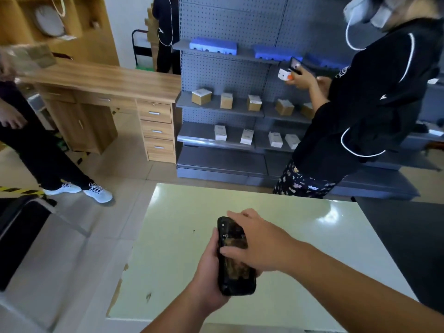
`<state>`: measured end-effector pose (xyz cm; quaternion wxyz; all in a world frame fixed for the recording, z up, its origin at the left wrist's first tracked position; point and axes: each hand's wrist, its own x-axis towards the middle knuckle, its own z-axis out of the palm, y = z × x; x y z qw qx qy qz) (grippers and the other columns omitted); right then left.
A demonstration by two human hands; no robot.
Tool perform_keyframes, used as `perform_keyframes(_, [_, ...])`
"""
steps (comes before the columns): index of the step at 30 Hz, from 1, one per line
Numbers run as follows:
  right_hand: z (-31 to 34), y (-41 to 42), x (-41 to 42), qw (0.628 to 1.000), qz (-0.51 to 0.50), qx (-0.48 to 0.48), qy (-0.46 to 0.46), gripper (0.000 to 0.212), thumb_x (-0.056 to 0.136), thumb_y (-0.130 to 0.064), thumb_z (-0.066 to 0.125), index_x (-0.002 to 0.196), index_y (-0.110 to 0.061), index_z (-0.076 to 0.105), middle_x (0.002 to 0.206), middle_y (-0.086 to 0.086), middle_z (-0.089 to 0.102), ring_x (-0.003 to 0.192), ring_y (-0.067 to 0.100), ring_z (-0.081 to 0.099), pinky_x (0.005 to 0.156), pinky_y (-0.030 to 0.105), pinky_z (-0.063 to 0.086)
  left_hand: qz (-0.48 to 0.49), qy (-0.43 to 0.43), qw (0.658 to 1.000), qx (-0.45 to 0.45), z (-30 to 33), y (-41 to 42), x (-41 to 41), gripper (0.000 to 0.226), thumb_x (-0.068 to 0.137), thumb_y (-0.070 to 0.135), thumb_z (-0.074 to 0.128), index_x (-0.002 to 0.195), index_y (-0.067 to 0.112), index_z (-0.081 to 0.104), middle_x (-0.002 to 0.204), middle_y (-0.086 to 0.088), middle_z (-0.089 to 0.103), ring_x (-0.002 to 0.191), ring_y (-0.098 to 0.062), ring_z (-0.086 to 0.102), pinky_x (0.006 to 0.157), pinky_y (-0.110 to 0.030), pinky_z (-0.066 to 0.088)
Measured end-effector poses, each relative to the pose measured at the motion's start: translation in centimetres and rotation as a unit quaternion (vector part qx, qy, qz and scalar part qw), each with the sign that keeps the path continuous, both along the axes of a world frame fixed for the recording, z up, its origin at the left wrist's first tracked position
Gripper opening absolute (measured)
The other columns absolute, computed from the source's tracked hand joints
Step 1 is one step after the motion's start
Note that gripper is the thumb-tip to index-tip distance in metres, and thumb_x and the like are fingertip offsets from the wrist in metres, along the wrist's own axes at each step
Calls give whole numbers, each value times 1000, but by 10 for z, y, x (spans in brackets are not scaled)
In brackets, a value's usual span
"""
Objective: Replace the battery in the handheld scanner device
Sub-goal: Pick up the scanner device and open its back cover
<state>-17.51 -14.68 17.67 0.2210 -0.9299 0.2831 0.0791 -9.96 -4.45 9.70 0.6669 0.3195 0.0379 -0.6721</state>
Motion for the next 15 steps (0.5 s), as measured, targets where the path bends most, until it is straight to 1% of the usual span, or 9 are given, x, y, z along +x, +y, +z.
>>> perform_keyframes(2, [9,-20,-12,998,45,28,-26,57,90,-53,67,141,-37,49,128,-11,52,101,12,59,93,39,54,3,7,1000,-18,-1,3,-2,68,96,67,39,127,16,71,123,-14,73,97,-35,71,85,-49,54])
perform_keyframes(4, [13,-36,-21,995,98,1,-30,49,94,-44,68,140,-37,54,123,-14,58,95,9,58,89,34,53,-10,12,999,-40,2,5,-5,69,97,67,38,132,14,67,113,-15,71,87,-35,67,77,-46,54])
perform_keyframes(5, [14,-41,-23,992,120,-9,-33,47,95,-42,68,139,-38,56,120,-14,60,95,8,58,87,32,53,-16,13,999,-50,4,6,-7,69,98,67,38,135,14,64,111,-15,69,85,-34,65,75,-45,54])
perform_keyframes(7, [16,-47,-25,985,162,-23,-44,37,97,-40,65,134,-37,60,113,-13,63,93,7,57,85,31,53,-23,13,998,-65,6,6,-11,70,99,66,36,138,15,61,116,-15,65,83,-33,63,73,-44,53])
perform_keyframes(9, [17,-49,-25,979,198,-39,-42,27,100,-36,61,127,-35,62,109,-11,63,93,6,55,86,34,53,-25,13,997,-74,9,7,-13,70,99,65,35,138,13,61,122,-14,63,82,-32,62,73,-44,53])
perform_keyframes(12, [21,-49,-26,972,226,-62,-34,27,102,-34,57,130,-32,60,115,-10,62,99,7,55,90,36,52,-32,19,996,-76,13,11,-14,71,99,65,35,134,10,64,117,-14,64,81,-31,61,76,-45,54])
perform_keyframes(15, [20,-46,-27,960,254,-116,-24,39,106,-35,48,145,-30,48,131,-9,56,117,11,52,97,33,48,-30,30,997,-72,15,16,-15,71,99,64,38,127,6,67,111,-15,66,79,-31,60,78,-46,54])
